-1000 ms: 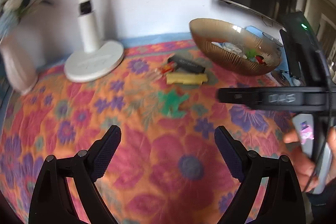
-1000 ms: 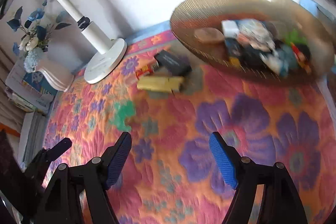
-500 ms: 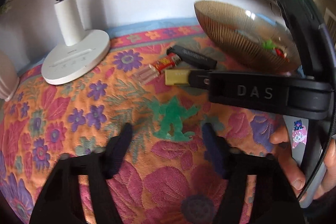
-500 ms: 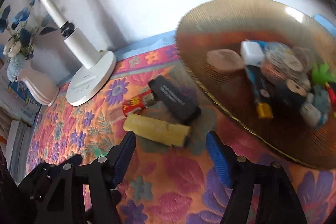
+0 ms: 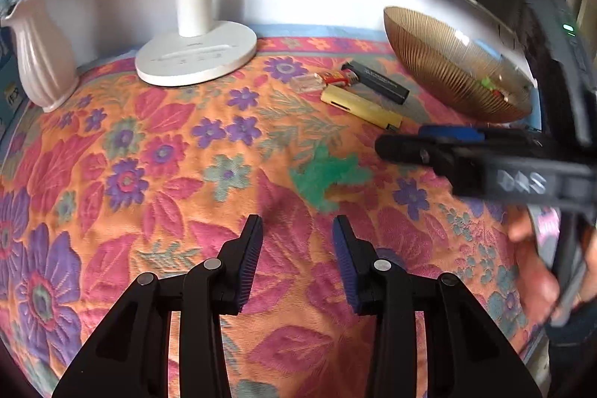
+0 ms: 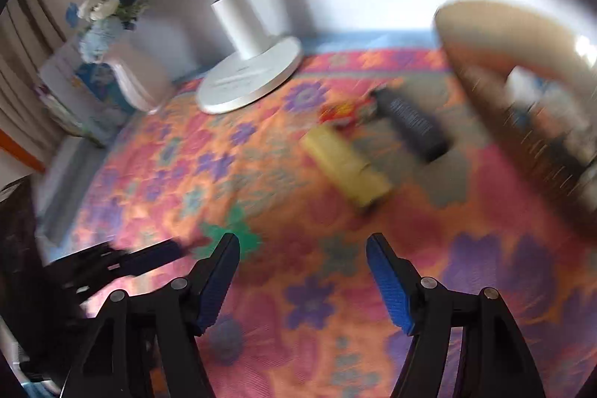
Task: Organize rigid objects
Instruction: 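Grasp the flat green figure with the left gripper while the right grasps the yellow lighter, then carry green figure and yellow lighter into the amber bowl and open both grippers, then withdraw both tools from the bowl toward the red and black lighters, then grasp the red lighter with the left gripper while the right grasps the black lighter, then lift both lighters and carry them toward the amber bowl, then lower both lighters into the amber bowl and open both grippers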
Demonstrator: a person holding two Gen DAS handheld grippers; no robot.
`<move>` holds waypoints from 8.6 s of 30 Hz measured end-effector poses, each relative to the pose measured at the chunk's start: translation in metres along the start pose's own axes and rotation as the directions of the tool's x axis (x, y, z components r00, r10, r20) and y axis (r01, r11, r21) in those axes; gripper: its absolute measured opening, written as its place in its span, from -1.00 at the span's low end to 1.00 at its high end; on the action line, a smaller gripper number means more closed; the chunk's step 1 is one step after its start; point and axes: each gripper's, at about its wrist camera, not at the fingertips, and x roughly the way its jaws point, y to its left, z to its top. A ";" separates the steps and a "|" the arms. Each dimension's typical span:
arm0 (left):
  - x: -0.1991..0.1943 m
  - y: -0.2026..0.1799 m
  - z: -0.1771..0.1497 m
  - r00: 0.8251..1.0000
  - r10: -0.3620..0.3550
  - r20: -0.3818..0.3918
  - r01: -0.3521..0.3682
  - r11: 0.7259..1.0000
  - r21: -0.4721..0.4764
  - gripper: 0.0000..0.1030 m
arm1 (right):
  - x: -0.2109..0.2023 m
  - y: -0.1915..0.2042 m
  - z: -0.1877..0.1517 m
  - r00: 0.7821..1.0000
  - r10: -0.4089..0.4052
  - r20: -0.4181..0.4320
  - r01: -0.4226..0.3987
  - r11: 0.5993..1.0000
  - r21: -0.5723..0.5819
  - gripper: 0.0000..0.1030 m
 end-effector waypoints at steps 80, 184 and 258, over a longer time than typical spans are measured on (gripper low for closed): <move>0.042 -0.161 0.189 0.953 -0.288 0.094 0.266 0.944 0.193 -0.05 | -0.141 -0.182 0.051 0.864 -0.484 0.137 0.413 0.839 0.355 -0.55; 0.054 0.015 0.065 0.997 -0.075 -0.007 0.074 0.958 0.277 -0.62 | 0.015 -0.002 0.001 0.976 -0.211 0.049 0.200 0.965 0.171 -0.54; -0.017 -0.157 0.206 0.949 -0.270 0.162 0.227 0.943 0.243 -0.62 | -0.197 -0.129 0.045 0.872 -0.368 0.321 0.263 0.908 0.326 -0.54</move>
